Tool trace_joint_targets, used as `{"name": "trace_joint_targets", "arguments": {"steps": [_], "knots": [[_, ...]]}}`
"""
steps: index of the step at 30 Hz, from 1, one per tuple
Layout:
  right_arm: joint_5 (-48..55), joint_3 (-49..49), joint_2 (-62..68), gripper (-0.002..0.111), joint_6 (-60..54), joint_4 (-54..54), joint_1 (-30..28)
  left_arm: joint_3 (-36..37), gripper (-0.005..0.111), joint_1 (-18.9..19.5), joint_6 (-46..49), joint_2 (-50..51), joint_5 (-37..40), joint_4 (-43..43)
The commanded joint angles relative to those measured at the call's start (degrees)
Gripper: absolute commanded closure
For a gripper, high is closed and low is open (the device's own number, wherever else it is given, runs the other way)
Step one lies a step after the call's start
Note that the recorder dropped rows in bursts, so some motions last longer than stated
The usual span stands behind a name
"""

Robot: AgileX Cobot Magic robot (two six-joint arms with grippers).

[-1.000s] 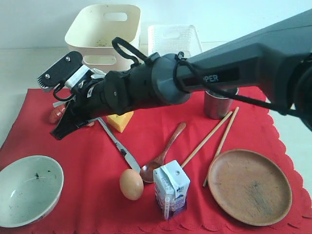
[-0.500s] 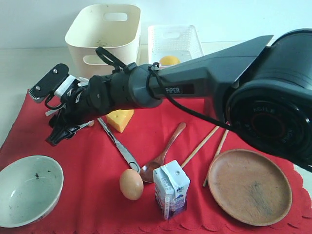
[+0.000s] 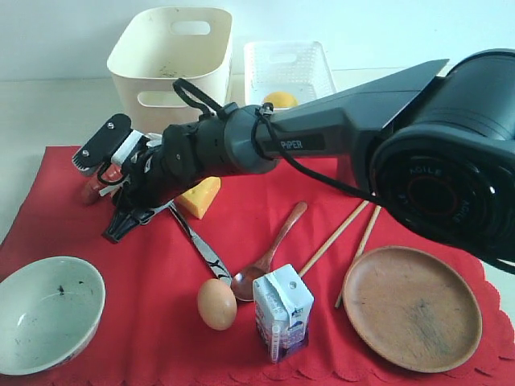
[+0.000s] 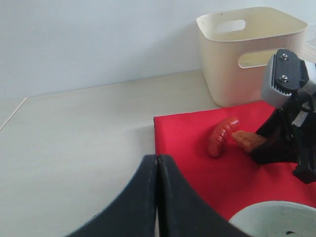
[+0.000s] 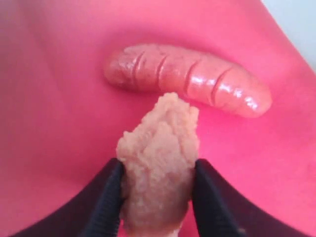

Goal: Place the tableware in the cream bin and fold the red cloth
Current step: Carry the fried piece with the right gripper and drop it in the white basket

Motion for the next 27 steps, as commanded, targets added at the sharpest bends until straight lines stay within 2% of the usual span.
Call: {"name": "trace_joint_targets", "arguments": {"steps": [1, 4, 21, 27], "knots": [[1.66, -0.24, -0.11, 0.096, -0.48, -1.47, -0.14, 0.2, 0.107, 0.1, -0.32, -0.4, -0.35, 0.0], [2.14, -0.24, -0.64, 0.108, -0.48, -1.58, -0.14, 0.2, 0.107, 0.1, -0.32, -0.4, -0.35, 0.0], [10.01, -0.12, -11.11, 0.108, 4.14, -2.09, -0.49, 0.2, 0.107, 0.1, -0.32, -0.4, -0.35, 0.0], [16.01, -0.12, -12.52, 0.108, 6.85, -2.22, -3.53, 0.2, 0.107, 0.1, -0.32, -0.4, -0.35, 0.0]]}}
